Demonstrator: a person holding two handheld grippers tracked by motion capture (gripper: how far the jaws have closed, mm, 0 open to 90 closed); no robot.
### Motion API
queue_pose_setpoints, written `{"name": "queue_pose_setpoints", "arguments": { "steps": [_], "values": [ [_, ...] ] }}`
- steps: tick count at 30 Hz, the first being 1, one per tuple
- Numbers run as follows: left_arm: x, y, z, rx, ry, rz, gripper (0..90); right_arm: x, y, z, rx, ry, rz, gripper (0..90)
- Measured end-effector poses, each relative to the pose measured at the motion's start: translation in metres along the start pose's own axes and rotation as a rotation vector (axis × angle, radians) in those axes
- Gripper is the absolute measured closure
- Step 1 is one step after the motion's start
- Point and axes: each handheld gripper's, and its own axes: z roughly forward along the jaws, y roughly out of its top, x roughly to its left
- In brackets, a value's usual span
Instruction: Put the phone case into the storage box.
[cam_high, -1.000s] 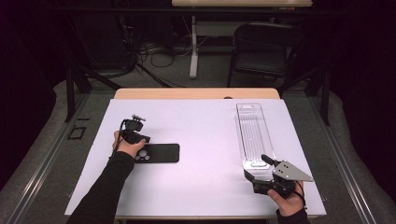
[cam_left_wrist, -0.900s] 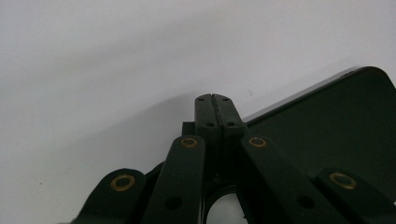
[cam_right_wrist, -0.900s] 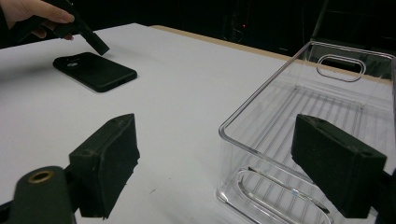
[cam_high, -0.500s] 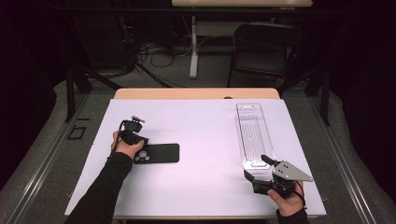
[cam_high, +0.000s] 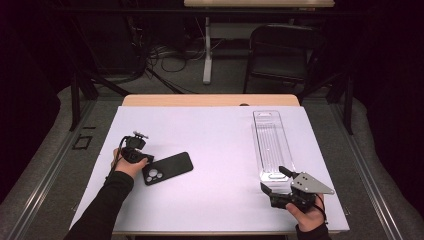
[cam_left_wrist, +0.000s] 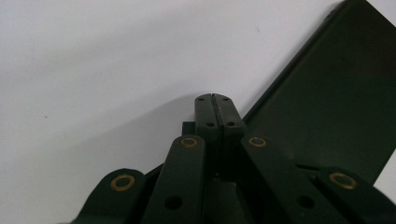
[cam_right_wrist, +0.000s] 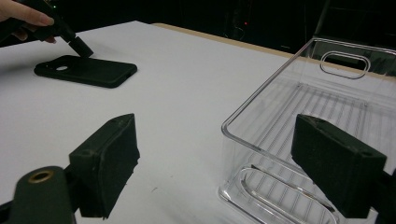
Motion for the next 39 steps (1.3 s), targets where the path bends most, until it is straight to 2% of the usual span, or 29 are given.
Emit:
{"name": "queue_pose_setpoints", "arguments": {
  "steps": [10,28,39],
  "values": [
    [-0.007,-0.014,-0.006,0.005,-0.018,0.035,90.0,0.001,0.0,0.0,-0.003,0.001,-0.002,14.4],
    [-0.018,-0.024,-0.009,0.01,-0.038,0.072,90.0,0.002,0.0,0.0,-0.003,0.004,-0.001,14.4],
    [-0.021,-0.026,-0.01,0.017,-0.039,0.081,90.0,0.002,0.0,0.0,0.001,0.005,0.001,14.4]
  ]
}}
